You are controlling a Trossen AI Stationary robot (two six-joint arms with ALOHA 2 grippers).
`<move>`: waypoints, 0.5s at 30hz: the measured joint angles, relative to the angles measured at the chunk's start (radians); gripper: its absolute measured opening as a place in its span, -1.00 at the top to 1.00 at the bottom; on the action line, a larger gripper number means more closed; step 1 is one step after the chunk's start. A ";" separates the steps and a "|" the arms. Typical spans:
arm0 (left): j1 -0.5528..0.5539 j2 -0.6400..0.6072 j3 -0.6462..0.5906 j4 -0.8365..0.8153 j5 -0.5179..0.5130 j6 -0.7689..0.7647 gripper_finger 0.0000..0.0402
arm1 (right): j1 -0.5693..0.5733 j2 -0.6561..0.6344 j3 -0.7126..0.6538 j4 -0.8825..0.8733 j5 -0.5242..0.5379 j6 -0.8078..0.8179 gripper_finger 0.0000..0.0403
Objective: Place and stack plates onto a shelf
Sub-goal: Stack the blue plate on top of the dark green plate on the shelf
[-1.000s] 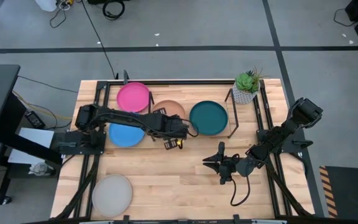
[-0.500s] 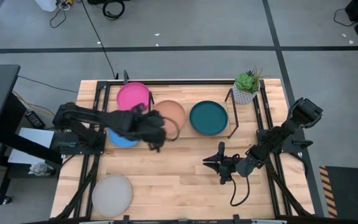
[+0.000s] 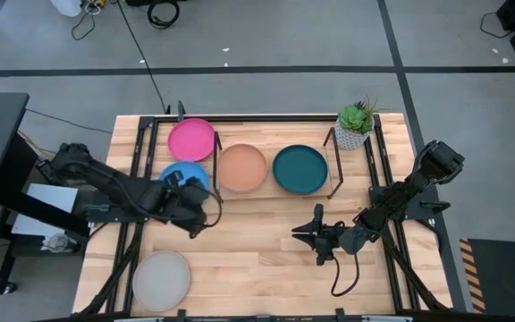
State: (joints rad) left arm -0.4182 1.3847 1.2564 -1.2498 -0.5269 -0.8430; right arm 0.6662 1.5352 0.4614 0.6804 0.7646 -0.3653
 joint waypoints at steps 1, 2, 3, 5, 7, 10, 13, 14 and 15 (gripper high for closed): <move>-0.008 -0.020 -0.029 0.019 0.004 -0.018 0.29 | 0.000 0.000 0.000 0.000 -0.002 0.000 0.61; -0.016 -0.040 -0.060 0.033 0.012 -0.040 0.29 | 0.000 0.000 0.000 0.000 -0.005 0.002 0.61; -0.022 -0.058 -0.091 0.051 0.023 -0.065 0.29 | 0.000 0.000 0.000 0.000 -0.006 0.004 0.61; -0.032 -0.092 -0.157 0.077 0.040 -0.122 0.29 | 0.000 0.000 0.000 0.000 -0.007 0.004 0.61; -0.041 -0.118 -0.222 0.087 0.052 -0.179 0.29 | 0.000 0.000 0.000 0.000 -0.007 0.005 0.61; -0.043 -0.137 -0.308 0.101 0.079 -0.240 0.29 | 0.000 0.000 0.000 0.000 -0.007 0.005 0.61; -0.028 -0.137 -0.374 0.126 0.119 -0.260 0.29 | 0.000 0.000 0.000 0.002 -0.007 0.004 0.61; -0.020 -0.137 -0.395 0.141 0.135 -0.260 0.29 | 0.000 0.000 0.000 0.005 -0.007 0.003 0.61; -0.010 -0.137 -0.417 0.161 0.150 -0.251 0.29 | -0.001 0.000 0.000 0.007 -0.007 0.003 0.61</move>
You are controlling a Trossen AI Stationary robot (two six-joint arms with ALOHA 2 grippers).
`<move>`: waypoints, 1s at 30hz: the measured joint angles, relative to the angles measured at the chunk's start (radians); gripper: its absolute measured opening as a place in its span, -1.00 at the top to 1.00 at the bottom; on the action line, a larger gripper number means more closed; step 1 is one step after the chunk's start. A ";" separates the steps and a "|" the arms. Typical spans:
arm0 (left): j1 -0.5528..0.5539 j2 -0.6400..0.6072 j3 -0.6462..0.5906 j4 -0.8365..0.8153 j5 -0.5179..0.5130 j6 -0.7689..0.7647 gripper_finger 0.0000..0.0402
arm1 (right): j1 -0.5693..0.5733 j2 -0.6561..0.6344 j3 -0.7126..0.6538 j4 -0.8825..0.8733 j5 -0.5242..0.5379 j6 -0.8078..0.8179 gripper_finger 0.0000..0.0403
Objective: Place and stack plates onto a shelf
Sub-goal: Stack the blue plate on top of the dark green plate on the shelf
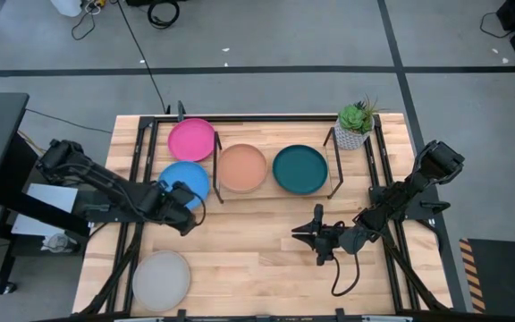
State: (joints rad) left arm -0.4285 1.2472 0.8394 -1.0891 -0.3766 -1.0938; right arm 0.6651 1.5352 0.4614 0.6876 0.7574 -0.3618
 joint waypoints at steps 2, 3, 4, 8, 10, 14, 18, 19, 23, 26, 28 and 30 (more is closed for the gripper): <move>0.022 0.000 -0.035 0.055 0.022 0.024 0.29 | -0.001 0.000 0.000 0.000 0.000 0.000 0.61; 0.031 0.000 -0.050 0.072 0.027 0.030 0.29 | 0.000 0.000 0.000 0.000 0.000 0.000 0.61; 0.041 0.000 -0.064 0.081 0.030 0.039 0.29 | 0.000 0.000 0.000 0.000 0.000 0.000 0.61; 0.074 0.000 -0.108 0.120 0.031 0.079 0.29 | 0.000 0.000 0.000 0.000 -0.001 0.000 0.61; 0.086 0.000 -0.121 0.126 0.031 0.091 0.29 | 0.000 0.000 0.000 0.000 -0.001 0.000 0.61; 0.102 0.000 -0.153 0.185 0.043 0.131 0.29 | 0.000 0.000 0.000 0.000 -0.001 0.001 0.61; 0.111 0.001 -0.207 0.265 0.087 0.146 0.29 | 0.000 0.000 0.000 0.000 -0.002 0.001 0.61; 0.112 0.001 -0.221 0.277 0.090 0.146 0.29 | 0.000 0.000 0.000 0.000 -0.002 0.001 0.61; 0.111 0.001 -0.247 0.323 0.098 0.159 0.29 | 0.000 0.000 0.000 0.000 -0.002 0.001 0.61; 0.112 0.001 -0.255 0.323 0.100 0.163 0.29 | 0.000 0.000 0.000 -0.001 -0.002 0.001 0.61; 0.113 0.001 -0.265 0.322 0.103 0.163 0.30 | 0.000 0.000 0.000 0.000 -0.002 0.001 0.61; 0.111 0.001 -0.277 0.334 0.114 0.163 0.33 | 0.000 0.000 0.000 -0.001 -0.002 0.002 0.61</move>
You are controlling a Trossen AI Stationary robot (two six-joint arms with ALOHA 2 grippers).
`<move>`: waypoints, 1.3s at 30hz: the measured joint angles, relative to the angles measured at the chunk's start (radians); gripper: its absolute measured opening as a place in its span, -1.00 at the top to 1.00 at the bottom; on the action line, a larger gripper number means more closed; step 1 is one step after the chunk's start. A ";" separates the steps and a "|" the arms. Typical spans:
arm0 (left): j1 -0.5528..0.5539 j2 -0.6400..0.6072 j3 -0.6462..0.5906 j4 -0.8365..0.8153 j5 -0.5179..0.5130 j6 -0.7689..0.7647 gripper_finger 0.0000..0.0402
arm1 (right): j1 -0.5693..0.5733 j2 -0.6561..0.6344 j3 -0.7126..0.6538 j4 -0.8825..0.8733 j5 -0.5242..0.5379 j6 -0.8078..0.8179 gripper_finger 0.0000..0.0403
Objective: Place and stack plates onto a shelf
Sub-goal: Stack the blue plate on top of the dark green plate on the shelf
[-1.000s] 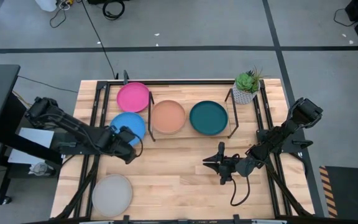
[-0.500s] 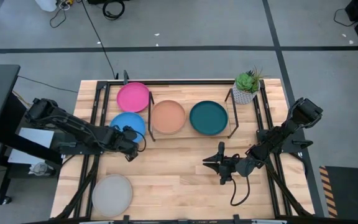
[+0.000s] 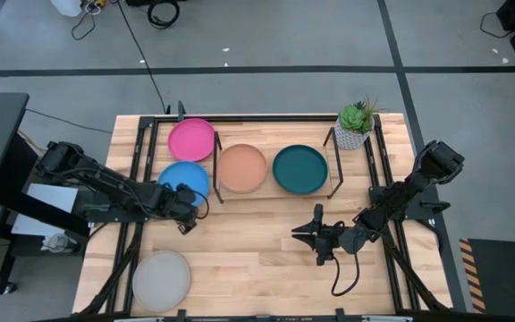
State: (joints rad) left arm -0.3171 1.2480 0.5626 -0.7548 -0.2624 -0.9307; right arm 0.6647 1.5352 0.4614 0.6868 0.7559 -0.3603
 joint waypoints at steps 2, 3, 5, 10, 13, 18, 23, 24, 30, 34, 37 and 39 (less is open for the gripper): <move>0.000 0.000 -0.016 0.014 0.020 0.000 0.43 | 0.000 0.000 0.000 0.000 0.000 0.000 0.61; 0.000 0.001 -0.020 0.020 0.027 0.000 0.49 | 0.000 0.000 0.000 0.000 0.000 0.000 0.61; 0.000 0.001 -0.021 0.023 0.027 0.003 0.68 | 0.000 0.000 0.000 0.000 0.000 0.000 0.61; 0.000 0.000 0.010 0.009 0.042 0.034 0.91 | 0.000 0.000 0.000 0.000 0.000 0.000 0.61; -0.001 -0.001 0.085 -0.055 0.037 0.034 0.92 | 0.000 0.000 0.000 0.000 0.000 0.000 0.61; 0.000 -0.020 0.257 -0.220 -0.061 0.023 0.92 | 0.000 0.000 0.000 0.000 0.000 0.002 0.61; 0.000 -0.021 0.421 -0.320 -0.225 0.043 0.93 | 0.000 0.000 0.000 0.000 0.000 0.002 0.61; 0.001 -0.021 0.447 -0.321 -0.260 0.060 0.93 | 0.000 0.000 0.000 0.000 0.000 0.002 0.61; 0.045 -0.018 0.561 -0.244 -0.379 0.245 0.93 | 0.000 0.000 0.000 0.000 0.000 0.002 0.61; 0.105 -0.016 0.569 -0.059 -0.361 0.441 0.93 | 0.000 0.000 0.000 0.000 0.000 0.002 0.61; 0.159 -0.003 0.570 0.053 -0.296 0.554 0.93 | 0.000 0.000 0.000 0.000 0.001 0.001 0.61; 0.188 0.011 0.569 0.088 -0.262 0.603 0.93 | 0.000 0.000 0.000 -0.001 0.001 0.001 0.61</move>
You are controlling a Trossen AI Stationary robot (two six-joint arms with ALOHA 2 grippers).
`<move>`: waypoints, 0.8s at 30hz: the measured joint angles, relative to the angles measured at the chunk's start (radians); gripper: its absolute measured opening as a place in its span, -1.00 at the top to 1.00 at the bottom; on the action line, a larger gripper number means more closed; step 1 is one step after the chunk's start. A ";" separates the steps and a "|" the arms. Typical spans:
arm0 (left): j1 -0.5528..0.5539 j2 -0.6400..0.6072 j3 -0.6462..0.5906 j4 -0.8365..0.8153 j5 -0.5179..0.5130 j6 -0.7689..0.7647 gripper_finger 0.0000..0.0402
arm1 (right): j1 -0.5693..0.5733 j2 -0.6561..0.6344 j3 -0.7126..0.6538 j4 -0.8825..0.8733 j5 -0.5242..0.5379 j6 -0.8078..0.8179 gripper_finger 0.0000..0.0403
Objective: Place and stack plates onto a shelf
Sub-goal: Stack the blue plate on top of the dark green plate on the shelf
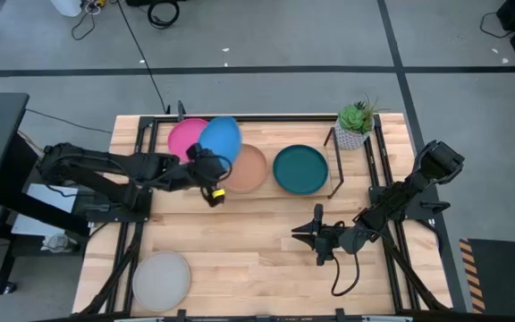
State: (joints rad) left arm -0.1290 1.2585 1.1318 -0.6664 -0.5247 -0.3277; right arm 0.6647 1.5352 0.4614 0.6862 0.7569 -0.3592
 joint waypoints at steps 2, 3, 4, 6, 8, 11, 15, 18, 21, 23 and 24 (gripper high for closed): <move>0.024 0.026 0.011 0.044 0.017 0.051 0.93 | 0.000 0.000 0.000 -0.002 0.006 -0.002 0.61; 0.032 0.046 0.021 0.047 0.023 0.077 0.93 | 0.000 0.000 0.000 -0.002 0.007 -0.004 0.61; 0.038 0.070 0.037 0.048 0.026 0.101 0.93 | 0.000 0.000 0.000 -0.003 0.007 -0.003 0.61; 0.044 0.121 0.079 0.047 0.034 0.152 0.93 | 0.000 0.000 0.000 -0.007 0.027 -0.003 0.61; 0.045 0.180 0.128 0.053 0.048 0.213 0.93 | 0.000 0.000 0.000 -0.008 0.040 0.005 0.61; 0.045 0.271 0.211 0.042 0.067 0.299 0.93 | 0.011 0.000 0.000 -0.009 0.070 0.013 0.61; 0.044 0.370 0.318 0.036 0.068 0.439 0.93 | 0.051 0.000 0.000 -0.009 0.125 0.033 0.61; 0.050 0.428 0.381 0.036 0.124 0.524 0.93 | 0.096 0.000 0.000 -0.008 0.190 0.061 0.61; 0.067 0.474 0.422 0.032 0.212 0.577 0.93 | 0.154 0.000 0.000 -0.008 0.257 0.100 0.61; 0.081 0.498 0.442 0.038 0.270 0.606 0.93 | 0.196 0.000 0.000 -0.012 0.283 0.128 0.61; 0.087 0.509 0.450 0.042 0.291 0.623 0.93 | 0.217 0.000 0.000 -0.012 0.282 0.143 0.61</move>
State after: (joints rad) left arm -0.0415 1.7677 1.5816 -0.6244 -0.2337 0.2952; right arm 0.8821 1.5356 0.4614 0.6746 1.0390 -0.2163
